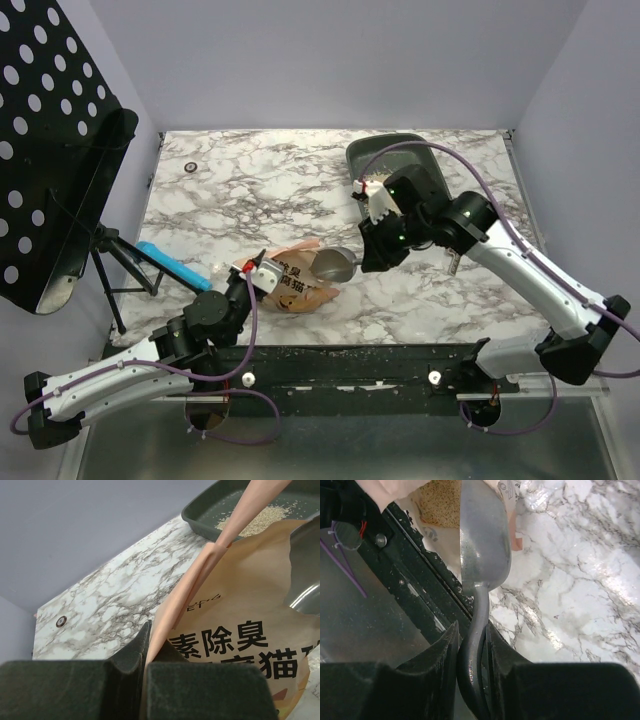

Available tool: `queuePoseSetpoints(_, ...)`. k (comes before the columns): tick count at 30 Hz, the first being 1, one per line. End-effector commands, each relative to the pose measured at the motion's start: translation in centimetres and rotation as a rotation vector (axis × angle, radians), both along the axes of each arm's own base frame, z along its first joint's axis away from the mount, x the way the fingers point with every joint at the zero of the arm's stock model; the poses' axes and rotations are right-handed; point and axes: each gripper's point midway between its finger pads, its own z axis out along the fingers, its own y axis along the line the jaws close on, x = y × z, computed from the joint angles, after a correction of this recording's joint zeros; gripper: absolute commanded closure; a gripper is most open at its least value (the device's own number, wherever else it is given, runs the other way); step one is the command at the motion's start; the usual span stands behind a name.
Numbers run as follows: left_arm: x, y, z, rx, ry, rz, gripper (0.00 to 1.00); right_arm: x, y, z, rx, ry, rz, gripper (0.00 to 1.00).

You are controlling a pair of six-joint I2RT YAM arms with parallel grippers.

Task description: Fill the litter box with clean litter

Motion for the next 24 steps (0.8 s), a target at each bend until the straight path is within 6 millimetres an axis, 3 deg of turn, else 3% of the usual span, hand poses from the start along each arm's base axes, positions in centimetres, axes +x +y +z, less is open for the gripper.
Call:
queuePoseSetpoints(1, -0.2, -0.5, 3.6, -0.116, -0.057, -0.033, 1.00, 0.2, 2.1, -1.2, -0.012, 0.054, 0.048, 1.00)
queuePoseSetpoints(8, -0.4, -1.9, 3.0, -0.095, -0.042, -0.095, 1.00, 0.4, 3.7, -6.6, -0.110, 0.243, 0.030, 1.00)
queuePoseSetpoints(13, -0.9, -2.8, 2.9, -0.096, -0.038, -0.150, 1.00, -0.6, 6.5, -9.7, -0.034, 0.385, 0.077, 1.00)
queuePoseSetpoints(18, -1.4, -3.4, 2.7, -0.094, -0.037, -0.196, 1.00, -1.5, 9.9, -11.3, 0.132, 0.503, 0.146, 1.00)
queuePoseSetpoints(24, -1.7, -3.6, 2.8, -0.095, -0.042, -0.216, 1.00, -1.6, 11.4, -11.4, 0.290, 0.520, 0.141, 1.00)
